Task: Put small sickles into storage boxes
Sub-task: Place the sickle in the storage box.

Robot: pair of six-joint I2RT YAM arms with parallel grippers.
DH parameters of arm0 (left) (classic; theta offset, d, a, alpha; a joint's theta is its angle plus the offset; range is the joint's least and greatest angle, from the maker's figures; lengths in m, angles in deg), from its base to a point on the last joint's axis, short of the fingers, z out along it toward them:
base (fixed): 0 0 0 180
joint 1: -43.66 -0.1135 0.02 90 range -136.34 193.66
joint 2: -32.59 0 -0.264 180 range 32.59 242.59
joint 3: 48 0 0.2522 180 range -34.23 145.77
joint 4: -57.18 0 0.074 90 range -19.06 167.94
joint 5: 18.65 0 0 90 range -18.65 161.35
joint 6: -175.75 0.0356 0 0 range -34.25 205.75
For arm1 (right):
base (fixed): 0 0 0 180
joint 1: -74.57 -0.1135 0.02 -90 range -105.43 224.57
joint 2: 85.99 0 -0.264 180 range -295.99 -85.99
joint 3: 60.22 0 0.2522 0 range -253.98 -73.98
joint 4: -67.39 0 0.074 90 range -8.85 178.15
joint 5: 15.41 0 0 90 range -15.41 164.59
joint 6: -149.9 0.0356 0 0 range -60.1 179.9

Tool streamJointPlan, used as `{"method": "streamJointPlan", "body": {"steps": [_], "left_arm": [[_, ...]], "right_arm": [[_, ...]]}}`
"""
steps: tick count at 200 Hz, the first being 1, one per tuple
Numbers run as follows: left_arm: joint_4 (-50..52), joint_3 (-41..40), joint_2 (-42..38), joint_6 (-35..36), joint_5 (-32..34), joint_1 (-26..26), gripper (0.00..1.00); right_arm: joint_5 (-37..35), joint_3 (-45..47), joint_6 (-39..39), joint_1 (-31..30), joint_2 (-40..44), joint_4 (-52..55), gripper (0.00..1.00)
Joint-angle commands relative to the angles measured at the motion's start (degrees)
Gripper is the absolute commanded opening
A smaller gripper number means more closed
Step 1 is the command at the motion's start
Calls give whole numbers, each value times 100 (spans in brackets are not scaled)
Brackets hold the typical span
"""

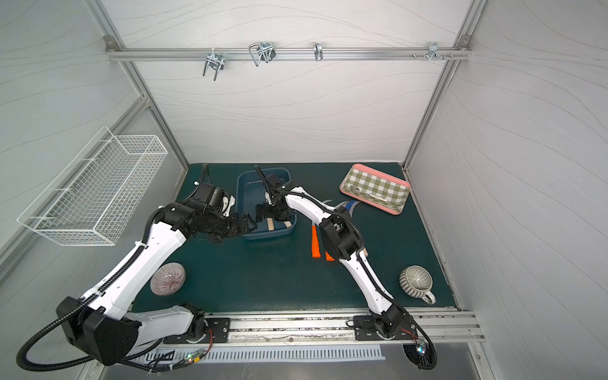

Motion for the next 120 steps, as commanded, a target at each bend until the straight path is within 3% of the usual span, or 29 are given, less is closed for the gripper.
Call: {"method": "streamJointPlan", "body": {"steps": [1, 58, 120], "left_arm": [[-73, 253, -75, -77, -148, -30, 99], [-223, 275, -41, -200, -296, 28, 99], [-318, 220, -6, -329, -27, 592, 99]], "right_arm": [[173, 116, 124, 20, 605, 103, 99], [253, 676, 233, 138, 1363, 201, 99], [61, 1341, 160, 269, 2286, 654, 99]]}}
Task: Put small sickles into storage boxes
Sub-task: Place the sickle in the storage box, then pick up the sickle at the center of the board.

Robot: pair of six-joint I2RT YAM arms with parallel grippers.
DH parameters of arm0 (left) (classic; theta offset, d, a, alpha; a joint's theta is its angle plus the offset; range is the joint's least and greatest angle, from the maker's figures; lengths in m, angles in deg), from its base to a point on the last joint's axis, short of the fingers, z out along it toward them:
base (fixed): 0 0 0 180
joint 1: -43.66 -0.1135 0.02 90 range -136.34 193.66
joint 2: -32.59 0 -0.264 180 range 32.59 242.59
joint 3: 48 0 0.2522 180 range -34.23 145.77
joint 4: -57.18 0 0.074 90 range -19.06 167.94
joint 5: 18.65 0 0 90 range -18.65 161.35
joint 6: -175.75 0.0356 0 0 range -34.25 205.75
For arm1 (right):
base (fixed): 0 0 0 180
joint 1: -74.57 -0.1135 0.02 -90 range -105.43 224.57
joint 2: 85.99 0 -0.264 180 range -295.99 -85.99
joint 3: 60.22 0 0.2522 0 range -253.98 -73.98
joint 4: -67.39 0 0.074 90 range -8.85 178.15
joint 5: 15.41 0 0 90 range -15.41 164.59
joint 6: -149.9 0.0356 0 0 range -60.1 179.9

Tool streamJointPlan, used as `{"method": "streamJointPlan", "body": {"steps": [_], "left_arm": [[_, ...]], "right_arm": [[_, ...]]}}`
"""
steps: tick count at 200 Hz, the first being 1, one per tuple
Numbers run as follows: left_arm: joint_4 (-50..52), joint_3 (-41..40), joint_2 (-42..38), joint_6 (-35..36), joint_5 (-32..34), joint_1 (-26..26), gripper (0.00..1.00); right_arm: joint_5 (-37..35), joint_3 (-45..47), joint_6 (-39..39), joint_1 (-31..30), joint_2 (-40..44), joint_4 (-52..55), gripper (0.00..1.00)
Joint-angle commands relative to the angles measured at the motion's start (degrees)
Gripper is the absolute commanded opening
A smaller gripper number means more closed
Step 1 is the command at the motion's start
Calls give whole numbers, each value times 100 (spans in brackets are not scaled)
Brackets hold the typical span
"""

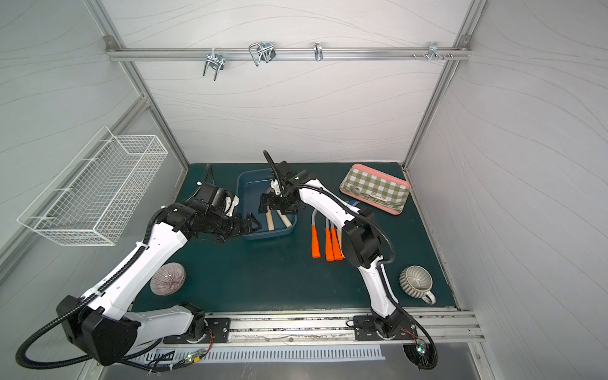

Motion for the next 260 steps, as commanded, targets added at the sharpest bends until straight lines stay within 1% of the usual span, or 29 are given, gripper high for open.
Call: {"method": "streamJointPlan", "body": {"steps": [1, 40, 99, 147, 179, 198, 218, 240, 260], "left_arm": [[-164, 210, -7, -136, 154, 211, 99], [-392, -5, -95, -277, 286, 585, 99], [-839, -524, -338, -419, 408, 1063, 99], [-1293, -1146, -576, -472, 388, 1311, 99], [-1621, -1607, -683, -468, 366, 1431, 99], [-1781, -1831, -743, -429, 354, 1475, 99], [-1992, -2057, -829, -370, 343, 1525, 99], [-2207, -2291, -908, -314, 314, 1553, 99], [-2360, -2454, -944, -305, 272, 1573, 99]], "right_arm": [[-122, 209, 9, 65, 490, 461, 99], [-352, 751, 28, 120, 1001, 818, 99], [-683, 1917, 10, 121, 1906, 812, 99], [-1041, 2695, -77, 120, 2357, 814, 99], [-1349, 3349, -128, 120, 2559, 593, 89], [-1476, 3713, -182, 120, 2568, 449, 79], [-1583, 4024, -214, 120, 2523, 257, 71], [-1653, 4221, -248, 121, 2379, 90, 57], [-1733, 4304, -273, 121, 2236, -61, 52]]}}
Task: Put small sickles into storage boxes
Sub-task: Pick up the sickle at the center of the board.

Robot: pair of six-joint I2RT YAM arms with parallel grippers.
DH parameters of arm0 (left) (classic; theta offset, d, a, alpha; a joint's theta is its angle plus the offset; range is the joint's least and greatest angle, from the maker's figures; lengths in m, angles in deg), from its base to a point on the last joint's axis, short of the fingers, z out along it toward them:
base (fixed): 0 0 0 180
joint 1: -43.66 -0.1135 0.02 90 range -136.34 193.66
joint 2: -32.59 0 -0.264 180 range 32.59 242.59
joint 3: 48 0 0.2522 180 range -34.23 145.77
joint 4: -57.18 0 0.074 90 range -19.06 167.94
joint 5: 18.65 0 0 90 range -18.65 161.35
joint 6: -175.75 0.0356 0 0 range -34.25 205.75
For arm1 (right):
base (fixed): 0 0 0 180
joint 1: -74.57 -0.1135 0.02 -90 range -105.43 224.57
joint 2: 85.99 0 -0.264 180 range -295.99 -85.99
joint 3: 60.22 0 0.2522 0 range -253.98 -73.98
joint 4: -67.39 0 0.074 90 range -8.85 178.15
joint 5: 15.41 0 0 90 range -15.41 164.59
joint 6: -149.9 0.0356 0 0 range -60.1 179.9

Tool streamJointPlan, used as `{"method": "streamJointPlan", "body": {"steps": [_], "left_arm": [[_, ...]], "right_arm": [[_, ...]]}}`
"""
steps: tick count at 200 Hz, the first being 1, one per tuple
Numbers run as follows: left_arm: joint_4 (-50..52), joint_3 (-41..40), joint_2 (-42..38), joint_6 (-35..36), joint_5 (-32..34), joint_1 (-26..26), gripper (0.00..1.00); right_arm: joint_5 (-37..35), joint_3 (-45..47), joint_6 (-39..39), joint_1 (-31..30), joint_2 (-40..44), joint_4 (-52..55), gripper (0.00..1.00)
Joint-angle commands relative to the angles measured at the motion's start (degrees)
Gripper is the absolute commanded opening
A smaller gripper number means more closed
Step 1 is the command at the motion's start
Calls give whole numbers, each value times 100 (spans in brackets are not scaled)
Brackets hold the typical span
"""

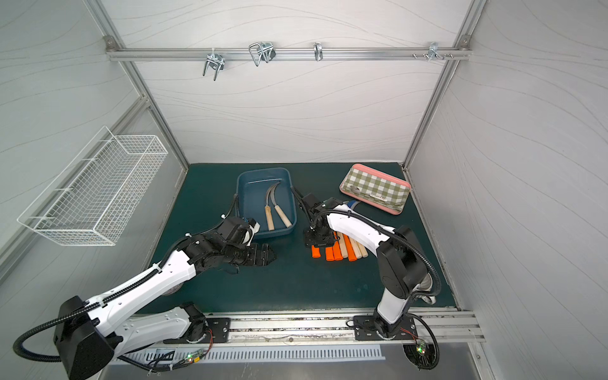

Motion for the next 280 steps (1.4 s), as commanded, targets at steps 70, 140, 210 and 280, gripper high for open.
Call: {"method": "streamJointPlan", "body": {"steps": [70, 140, 210, 280], "left_arm": [[-621, -261, -74, 38, -97, 89, 99], [-440, -174, -72, 117, -77, 92, 99], [-289, -91, -101, 170, -67, 91, 99], [-122, 19, -180, 205, 19, 87, 99]], "right_arm": [[-406, 61, -133, 104, -779, -612, 46], [-393, 87, -153, 119, -1187, -781, 47], [-287, 358, -129, 207, -1380, -1089, 41], [-301, 470, -126, 256, -1241, -1068, 20]]}}
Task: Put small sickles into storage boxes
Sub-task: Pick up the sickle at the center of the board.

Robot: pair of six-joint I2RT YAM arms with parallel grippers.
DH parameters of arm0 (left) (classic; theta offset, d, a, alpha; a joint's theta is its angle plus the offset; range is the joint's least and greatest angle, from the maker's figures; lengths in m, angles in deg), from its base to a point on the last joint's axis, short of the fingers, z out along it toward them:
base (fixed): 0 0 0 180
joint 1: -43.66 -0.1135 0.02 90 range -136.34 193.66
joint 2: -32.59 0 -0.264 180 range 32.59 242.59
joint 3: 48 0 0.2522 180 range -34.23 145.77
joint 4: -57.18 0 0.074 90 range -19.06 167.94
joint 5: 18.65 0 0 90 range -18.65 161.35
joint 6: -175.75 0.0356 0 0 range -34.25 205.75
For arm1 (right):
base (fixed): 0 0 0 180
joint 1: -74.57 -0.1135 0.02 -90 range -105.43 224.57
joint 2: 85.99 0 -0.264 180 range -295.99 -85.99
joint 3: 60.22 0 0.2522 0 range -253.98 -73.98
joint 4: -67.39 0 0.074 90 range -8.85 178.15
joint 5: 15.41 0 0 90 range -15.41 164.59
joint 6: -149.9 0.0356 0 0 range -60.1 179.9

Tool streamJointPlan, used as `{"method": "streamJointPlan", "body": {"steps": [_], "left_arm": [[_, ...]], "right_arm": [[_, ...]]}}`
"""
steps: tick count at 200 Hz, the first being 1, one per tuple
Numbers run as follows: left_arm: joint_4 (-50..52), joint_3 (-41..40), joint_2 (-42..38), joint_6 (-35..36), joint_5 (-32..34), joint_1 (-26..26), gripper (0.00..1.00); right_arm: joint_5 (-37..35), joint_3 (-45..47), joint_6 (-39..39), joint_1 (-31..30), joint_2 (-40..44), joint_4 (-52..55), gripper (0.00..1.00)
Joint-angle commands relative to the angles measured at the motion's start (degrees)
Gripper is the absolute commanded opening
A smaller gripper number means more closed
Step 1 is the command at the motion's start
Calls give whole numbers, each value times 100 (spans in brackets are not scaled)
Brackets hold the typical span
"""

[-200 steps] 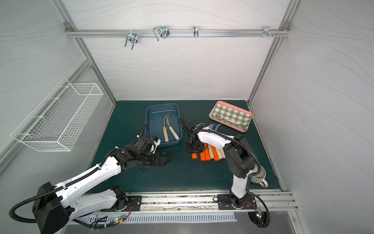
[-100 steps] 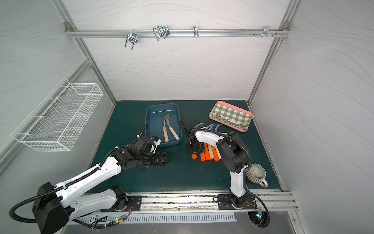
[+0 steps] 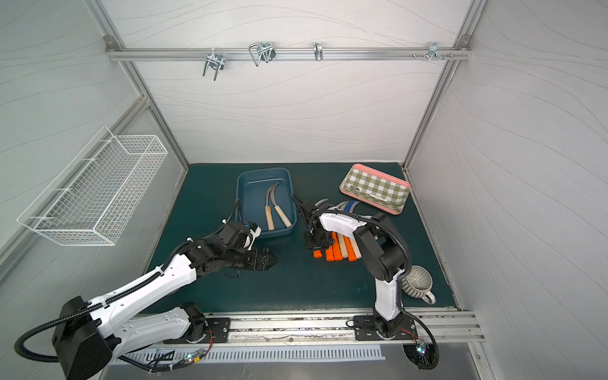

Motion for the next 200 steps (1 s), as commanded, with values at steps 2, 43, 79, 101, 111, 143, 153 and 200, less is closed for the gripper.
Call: {"method": "streamJointPlan", "body": {"steps": [2, 43, 79, 101, 111, 143, 153, 200], "left_arm": [[98, 318, -105, 65, 84, 35, 99], [185, 461, -64, 79, 158, 33, 99], [218, 613, 43, 126, 184, 36, 99], [219, 677, 119, 153, 212, 35, 99], [215, 705, 144, 162, 219, 35, 99], [232, 817, 228, 162, 256, 36, 99], [230, 838, 246, 162, 261, 38, 99], [197, 909, 333, 152, 297, 35, 99]], "right_arm": [[0, 238, -20, 45, -148, -131, 20], [-17, 119, -66, 45, 161, 90, 17], [-35, -18, -95, 76, 424, 308, 17], [-15, -87, -103, 94, 566, 407, 17], [-4, -126, -111, 90, 628, 449, 16], [-17, -220, -157, 93, 820, 610, 16], [-32, -235, -183, 104, 876, 643, 16], [-95, -325, -311, 126, 1020, 792, 16]]}}
